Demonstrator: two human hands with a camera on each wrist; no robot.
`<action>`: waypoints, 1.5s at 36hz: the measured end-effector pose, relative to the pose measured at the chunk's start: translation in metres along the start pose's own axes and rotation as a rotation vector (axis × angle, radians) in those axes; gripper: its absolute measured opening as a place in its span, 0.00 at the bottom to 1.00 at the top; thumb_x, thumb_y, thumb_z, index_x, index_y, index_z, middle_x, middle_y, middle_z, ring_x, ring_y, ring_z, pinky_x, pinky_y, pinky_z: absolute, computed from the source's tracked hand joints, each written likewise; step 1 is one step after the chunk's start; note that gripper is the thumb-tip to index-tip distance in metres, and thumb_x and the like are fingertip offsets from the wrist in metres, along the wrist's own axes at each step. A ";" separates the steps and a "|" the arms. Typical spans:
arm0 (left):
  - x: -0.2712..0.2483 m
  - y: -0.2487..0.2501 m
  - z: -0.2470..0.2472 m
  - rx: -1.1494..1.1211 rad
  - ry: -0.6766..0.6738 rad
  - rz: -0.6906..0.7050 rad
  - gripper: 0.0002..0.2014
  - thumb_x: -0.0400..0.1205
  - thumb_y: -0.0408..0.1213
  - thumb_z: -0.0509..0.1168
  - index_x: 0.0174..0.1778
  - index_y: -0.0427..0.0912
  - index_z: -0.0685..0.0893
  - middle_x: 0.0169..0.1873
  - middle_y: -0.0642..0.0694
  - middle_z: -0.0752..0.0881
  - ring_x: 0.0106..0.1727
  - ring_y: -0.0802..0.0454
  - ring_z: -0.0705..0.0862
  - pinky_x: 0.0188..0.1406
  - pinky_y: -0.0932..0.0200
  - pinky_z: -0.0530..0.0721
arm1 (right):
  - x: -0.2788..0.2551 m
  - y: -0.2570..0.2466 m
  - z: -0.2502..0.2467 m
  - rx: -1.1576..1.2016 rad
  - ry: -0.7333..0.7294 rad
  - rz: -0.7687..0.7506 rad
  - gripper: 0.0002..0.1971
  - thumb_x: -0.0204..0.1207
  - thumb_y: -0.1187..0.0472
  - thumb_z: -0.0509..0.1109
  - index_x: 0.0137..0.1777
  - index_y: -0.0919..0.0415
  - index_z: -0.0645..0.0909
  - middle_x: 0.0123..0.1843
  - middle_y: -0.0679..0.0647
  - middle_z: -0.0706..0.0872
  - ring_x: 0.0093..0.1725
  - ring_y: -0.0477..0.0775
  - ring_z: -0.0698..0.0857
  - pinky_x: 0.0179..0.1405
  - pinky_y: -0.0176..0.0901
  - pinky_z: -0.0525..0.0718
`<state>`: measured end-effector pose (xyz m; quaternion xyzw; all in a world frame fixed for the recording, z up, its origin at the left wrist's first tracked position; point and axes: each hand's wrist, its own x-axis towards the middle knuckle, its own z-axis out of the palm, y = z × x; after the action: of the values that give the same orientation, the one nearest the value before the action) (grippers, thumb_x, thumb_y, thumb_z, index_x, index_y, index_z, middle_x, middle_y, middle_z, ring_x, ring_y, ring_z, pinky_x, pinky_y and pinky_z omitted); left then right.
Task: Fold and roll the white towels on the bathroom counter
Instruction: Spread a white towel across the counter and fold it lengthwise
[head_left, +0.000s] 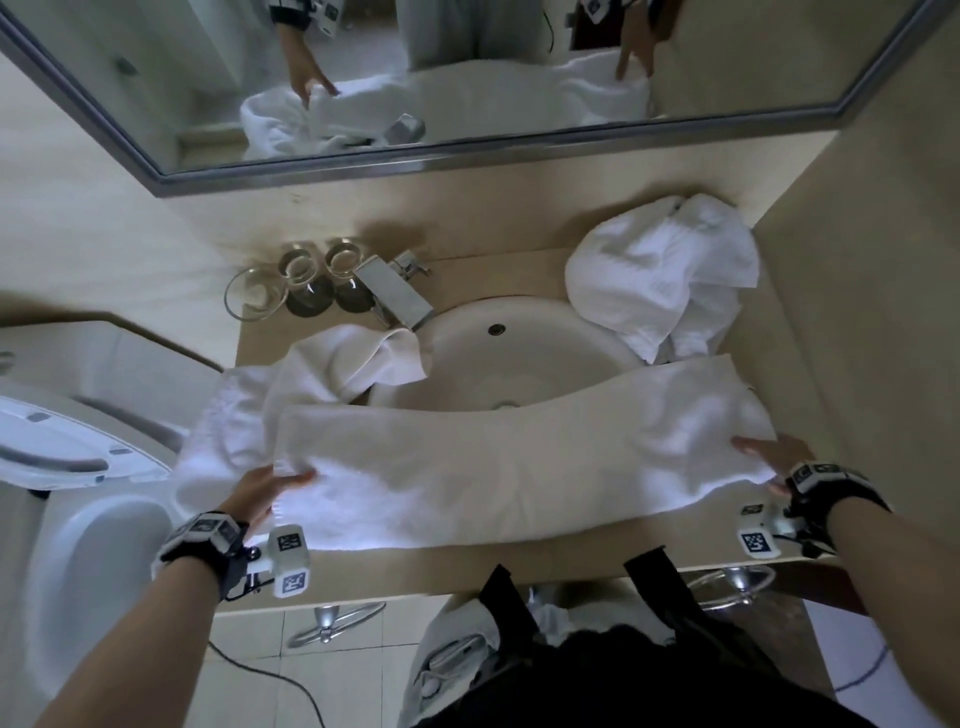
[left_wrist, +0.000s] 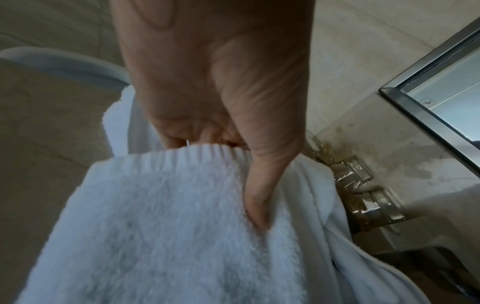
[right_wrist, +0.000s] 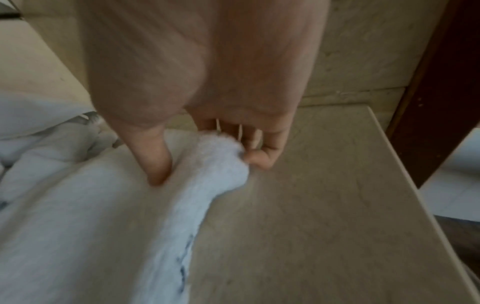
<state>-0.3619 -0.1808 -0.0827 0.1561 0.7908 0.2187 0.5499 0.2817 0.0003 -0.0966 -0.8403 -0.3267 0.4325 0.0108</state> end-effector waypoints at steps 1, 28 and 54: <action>-0.004 0.003 0.004 -0.008 0.013 0.016 0.27 0.65 0.46 0.78 0.59 0.40 0.85 0.58 0.45 0.87 0.69 0.44 0.78 0.69 0.45 0.65 | -0.005 0.000 0.002 0.029 0.014 0.021 0.16 0.74 0.56 0.75 0.52 0.66 0.77 0.22 0.56 0.80 0.21 0.59 0.78 0.17 0.39 0.72; -0.020 -0.028 0.030 0.235 0.306 0.024 0.28 0.79 0.50 0.70 0.64 0.28 0.82 0.60 0.30 0.85 0.60 0.35 0.83 0.65 0.45 0.78 | -0.010 0.057 -0.012 -0.237 0.109 -0.049 0.33 0.75 0.39 0.67 0.63 0.71 0.82 0.61 0.71 0.84 0.57 0.70 0.83 0.53 0.51 0.77; -0.057 -0.051 0.065 0.401 0.412 0.126 0.22 0.82 0.43 0.67 0.60 0.25 0.81 0.57 0.27 0.84 0.58 0.31 0.82 0.56 0.45 0.77 | 0.024 0.091 -0.026 -0.400 0.053 -0.105 0.27 0.81 0.52 0.65 0.74 0.68 0.68 0.71 0.67 0.76 0.70 0.63 0.77 0.52 0.42 0.80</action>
<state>-0.2810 -0.2414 -0.0828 0.2627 0.9021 0.1187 0.3211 0.3602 -0.0507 -0.1253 -0.8186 -0.4491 0.3353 -0.1252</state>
